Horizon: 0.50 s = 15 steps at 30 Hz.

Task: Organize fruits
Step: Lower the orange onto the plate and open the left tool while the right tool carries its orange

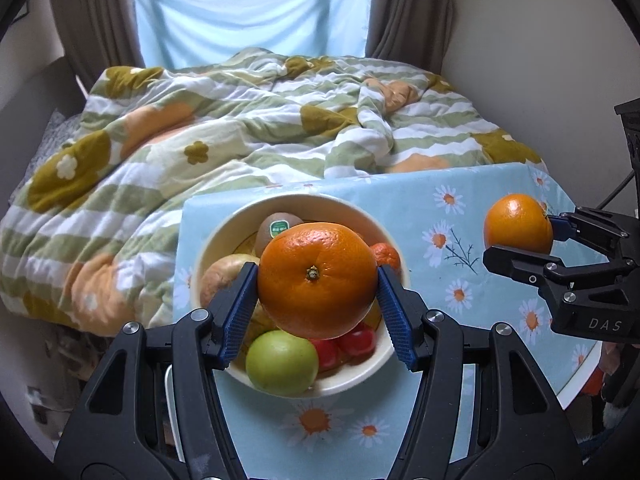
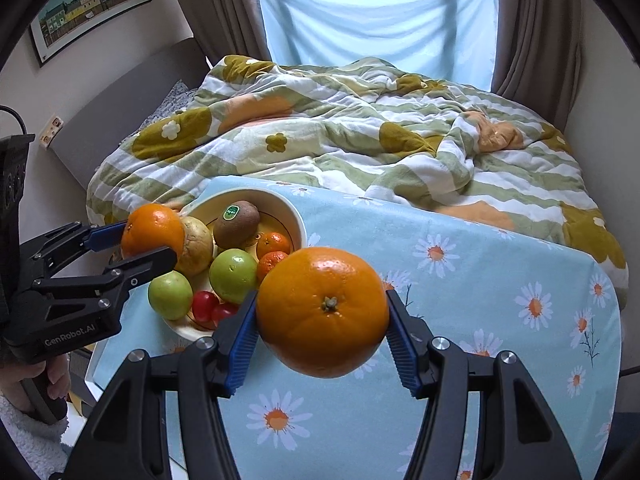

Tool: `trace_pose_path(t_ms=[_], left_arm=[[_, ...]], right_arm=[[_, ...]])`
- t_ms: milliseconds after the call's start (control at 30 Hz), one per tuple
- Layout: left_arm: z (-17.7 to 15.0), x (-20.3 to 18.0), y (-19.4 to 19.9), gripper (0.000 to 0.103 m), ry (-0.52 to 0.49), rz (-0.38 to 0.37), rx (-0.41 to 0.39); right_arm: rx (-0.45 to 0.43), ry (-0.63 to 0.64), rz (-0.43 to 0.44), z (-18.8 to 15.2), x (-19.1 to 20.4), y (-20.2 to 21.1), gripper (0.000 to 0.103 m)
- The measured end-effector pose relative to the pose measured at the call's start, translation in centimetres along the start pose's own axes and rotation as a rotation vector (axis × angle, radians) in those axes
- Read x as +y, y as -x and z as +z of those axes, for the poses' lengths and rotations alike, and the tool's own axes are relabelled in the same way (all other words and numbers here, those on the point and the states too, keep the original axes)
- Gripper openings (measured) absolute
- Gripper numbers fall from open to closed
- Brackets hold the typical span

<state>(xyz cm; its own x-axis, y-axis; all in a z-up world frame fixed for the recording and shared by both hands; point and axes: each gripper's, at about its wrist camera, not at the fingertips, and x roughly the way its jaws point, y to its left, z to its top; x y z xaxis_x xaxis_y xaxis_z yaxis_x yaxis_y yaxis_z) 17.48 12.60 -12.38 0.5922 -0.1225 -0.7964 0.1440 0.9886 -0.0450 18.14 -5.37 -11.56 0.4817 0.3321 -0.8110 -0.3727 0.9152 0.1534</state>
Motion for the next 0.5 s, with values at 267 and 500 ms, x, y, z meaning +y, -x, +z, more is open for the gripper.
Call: trace_pose_path(t_ms=[267,500], left_arm=[[2.3,1.2,-4.5,0.065,-0.074,-0.061,0.022],[4.0,1.0,-8.1,0.066,-0.128,-0.084,0.051]], right_arm=[[0.01,-0.077,-0.04,0.5,0.3,-2.4,0.055],[0.016,-0.145,-0.076,0.3,-0.4,-3.6,0.055]])
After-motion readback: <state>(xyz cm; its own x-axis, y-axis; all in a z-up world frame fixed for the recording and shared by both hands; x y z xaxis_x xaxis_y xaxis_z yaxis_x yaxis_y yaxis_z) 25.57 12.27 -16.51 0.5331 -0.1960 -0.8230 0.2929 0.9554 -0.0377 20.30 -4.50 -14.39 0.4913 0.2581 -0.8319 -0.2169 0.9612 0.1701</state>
